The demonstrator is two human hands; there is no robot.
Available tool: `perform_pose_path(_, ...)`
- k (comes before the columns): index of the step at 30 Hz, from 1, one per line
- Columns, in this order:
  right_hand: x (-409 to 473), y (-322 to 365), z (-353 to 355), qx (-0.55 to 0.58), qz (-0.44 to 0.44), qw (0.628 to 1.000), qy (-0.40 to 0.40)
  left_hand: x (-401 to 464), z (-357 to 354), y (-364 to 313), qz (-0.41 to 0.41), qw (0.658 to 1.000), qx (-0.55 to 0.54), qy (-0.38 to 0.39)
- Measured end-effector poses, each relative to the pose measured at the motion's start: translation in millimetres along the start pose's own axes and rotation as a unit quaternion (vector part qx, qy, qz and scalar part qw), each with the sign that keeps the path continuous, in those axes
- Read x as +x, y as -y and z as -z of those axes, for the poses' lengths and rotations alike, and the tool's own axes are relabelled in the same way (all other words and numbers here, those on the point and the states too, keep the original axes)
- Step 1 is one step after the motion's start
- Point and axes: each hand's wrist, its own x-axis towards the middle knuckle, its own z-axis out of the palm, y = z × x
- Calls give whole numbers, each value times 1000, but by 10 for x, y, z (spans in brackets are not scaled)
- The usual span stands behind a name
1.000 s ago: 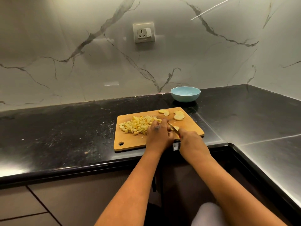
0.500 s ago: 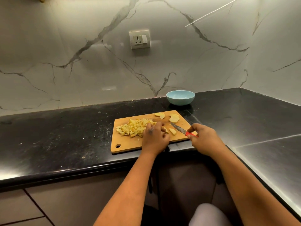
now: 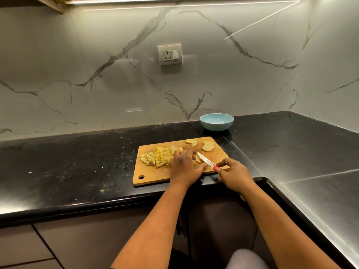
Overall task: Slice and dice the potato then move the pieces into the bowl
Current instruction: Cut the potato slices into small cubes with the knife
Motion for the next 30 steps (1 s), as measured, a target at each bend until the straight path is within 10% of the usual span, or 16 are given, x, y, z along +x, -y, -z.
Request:
perform_pose_path(13, 24, -67, 118, 387, -103, 915, 51, 32, -46, -11, -22, 999, -25, -34)
perform_pose_path(30, 529, 414, 526, 77, 2, 997, 15, 95, -57, -267, 85, 996, -37, -13)
